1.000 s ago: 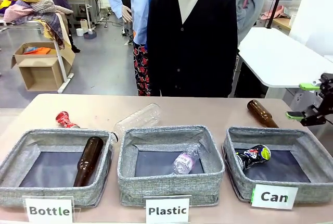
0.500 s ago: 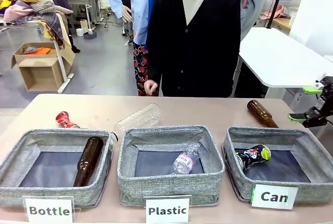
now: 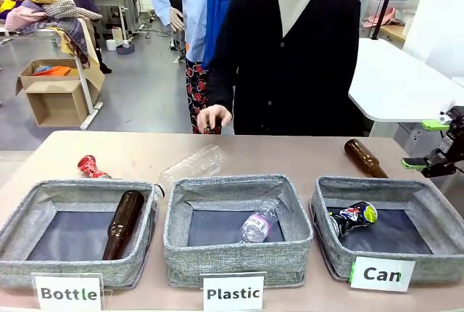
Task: Sort the can waste into the basket.
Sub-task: Pick up the can waste from the table and place it in the right Fabric basket.
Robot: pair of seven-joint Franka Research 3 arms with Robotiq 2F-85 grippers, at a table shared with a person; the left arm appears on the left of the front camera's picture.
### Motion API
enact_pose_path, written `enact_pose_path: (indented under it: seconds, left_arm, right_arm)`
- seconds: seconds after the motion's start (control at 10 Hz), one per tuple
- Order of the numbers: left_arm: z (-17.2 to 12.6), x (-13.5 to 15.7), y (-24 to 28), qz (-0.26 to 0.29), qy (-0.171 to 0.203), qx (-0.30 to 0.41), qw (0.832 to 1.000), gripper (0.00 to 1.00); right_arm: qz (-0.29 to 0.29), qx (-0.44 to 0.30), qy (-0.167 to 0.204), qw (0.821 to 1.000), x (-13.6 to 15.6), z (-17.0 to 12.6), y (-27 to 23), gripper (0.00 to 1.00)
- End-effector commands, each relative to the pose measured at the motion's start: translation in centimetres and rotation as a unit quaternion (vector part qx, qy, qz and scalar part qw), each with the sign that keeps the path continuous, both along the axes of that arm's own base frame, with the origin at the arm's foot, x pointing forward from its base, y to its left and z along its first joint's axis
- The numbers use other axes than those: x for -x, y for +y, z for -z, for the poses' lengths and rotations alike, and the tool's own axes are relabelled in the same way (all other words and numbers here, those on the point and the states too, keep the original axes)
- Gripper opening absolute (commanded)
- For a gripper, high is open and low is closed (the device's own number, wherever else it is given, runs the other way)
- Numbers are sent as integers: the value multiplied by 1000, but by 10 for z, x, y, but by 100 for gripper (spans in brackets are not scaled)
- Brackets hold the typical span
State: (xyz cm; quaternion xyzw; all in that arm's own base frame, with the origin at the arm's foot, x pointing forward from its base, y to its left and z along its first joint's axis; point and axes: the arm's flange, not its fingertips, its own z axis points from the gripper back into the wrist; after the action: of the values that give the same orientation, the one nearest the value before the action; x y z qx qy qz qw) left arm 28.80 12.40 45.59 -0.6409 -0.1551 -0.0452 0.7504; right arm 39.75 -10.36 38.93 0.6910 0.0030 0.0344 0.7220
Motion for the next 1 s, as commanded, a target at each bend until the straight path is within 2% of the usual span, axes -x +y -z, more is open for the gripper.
enact_pose_path:
  seconds: [0.0, 0.1, 0.2, 0.3, 0.6, 0.7, 0.8, 0.9]
  left_arm:
    - [0, 0, 0, 0, 0, 0, 1000, 100]
    - [-22, -16, -14, 0, -23, -100, 995, 100]
    - [-40, -41, -31, 25, -33, -168, 985, 100]
    - [-52, -67, -48, 17, -37, -244, 969, 100]
    - [-53, -117, -68, 7, -20, -372, 928, 100]
    - [-51, -127, -67, -8, -11, -399, 917, 100]
    - [-45, -136, -67, -48, 30, -430, 901, 100]
    - [-40, -139, -67, -47, 60, -464, 883, 100]
  right_arm:
    - [-6, -2, -5, 1000, 0, -2, -3, 100]
    - [-6, -2, -5, 1000, 0, -2, -3, 100]
    - [-6, -2, -5, 1000, 0, -2, -3, 100]
    - [-6, -2, -5, 1000, 0, -2, -3, 100]
    - [-6, -2, -5, 1000, 0, -2, -3, 100]
    - [-6, -2, -5, 1000, 0, -2, -3, 100]
    - [-6, -2, -5, 1000, 0, -2, -3, 100]
    - [-6, -2, -5, 1000, 0, -2, -3, 100]
